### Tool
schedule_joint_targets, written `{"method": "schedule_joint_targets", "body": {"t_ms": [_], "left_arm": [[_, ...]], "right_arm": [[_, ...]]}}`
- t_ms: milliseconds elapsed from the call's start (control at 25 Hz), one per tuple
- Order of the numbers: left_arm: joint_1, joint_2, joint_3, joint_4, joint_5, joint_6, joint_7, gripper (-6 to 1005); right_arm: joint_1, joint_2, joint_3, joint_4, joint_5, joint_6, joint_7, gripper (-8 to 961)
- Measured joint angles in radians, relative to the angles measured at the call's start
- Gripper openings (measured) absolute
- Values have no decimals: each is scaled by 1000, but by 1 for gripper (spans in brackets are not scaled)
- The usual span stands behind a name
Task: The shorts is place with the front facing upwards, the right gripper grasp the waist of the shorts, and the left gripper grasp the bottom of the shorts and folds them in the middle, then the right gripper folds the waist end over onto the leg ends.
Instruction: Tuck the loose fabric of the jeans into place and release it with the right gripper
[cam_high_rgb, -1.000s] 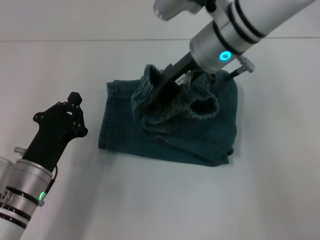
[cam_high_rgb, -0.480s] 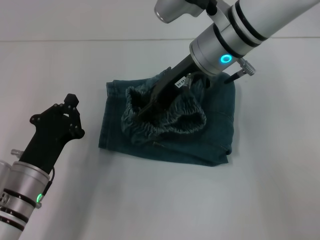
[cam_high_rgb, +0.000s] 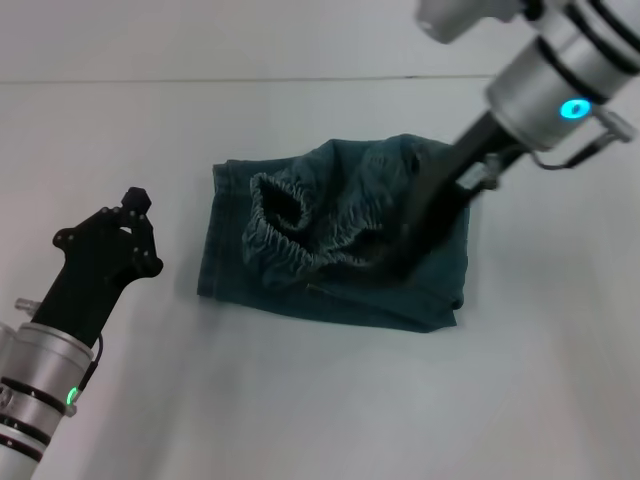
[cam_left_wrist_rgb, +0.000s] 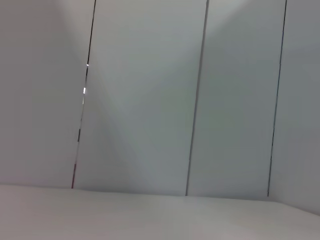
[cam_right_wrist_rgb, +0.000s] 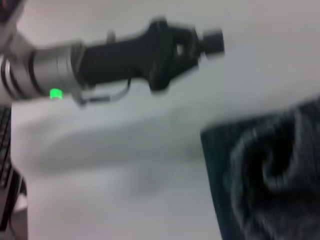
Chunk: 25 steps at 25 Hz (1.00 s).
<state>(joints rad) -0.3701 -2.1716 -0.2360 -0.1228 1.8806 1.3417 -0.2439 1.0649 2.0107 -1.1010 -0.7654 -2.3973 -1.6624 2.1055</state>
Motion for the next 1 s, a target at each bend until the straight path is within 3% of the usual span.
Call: {"method": "schedule_joint_targets", "body": {"t_ms": [120, 200, 560, 1000], "left_arm": [[-1, 1, -19, 1, 0, 1, 0, 0], [-3, 2, -31, 1, 0, 1, 0, 0], [-17, 5, -51, 3, 0, 11, -6, 0], [-19, 6, -64, 13, 2, 20, -64, 10]], "right_arm": [[-21, -18, -3, -6, -27, -39, 10, 947], [-26, -19, -3, 3, -60, -38, 19, 947], [-8, 38, -9, 130, -155, 98, 16, 946], [18, 67, 3, 130, -96, 262, 15, 946]]}}
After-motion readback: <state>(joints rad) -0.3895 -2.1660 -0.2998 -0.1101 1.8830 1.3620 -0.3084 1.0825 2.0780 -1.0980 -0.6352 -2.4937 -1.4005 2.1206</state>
